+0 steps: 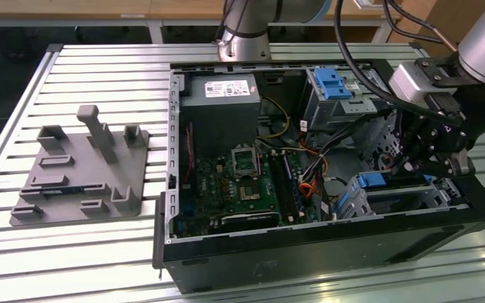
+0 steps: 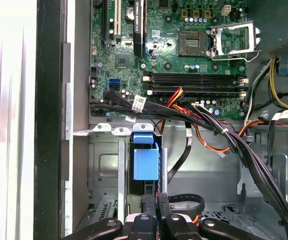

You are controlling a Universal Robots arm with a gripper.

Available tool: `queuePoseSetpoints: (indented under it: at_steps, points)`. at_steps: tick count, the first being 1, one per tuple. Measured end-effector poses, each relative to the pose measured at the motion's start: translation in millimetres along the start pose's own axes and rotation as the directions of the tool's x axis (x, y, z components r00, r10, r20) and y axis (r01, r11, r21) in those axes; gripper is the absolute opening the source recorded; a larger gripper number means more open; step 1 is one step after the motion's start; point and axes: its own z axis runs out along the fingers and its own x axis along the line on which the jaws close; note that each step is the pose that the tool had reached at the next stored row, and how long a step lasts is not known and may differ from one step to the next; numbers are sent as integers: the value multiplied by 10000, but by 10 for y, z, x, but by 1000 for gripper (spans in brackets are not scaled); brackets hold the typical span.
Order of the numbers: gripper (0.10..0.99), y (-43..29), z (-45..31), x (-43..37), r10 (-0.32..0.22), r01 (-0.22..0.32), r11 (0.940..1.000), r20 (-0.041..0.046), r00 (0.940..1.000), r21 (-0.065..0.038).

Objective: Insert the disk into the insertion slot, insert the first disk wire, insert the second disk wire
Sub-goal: 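Insert the second disk wire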

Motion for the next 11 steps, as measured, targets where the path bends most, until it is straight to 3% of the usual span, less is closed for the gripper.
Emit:
queuePoseSetpoints:
  at_steps: [11]
  points:
    - [145, -7, 17, 2, 0, 0, 10000, -1, 10000, 0]
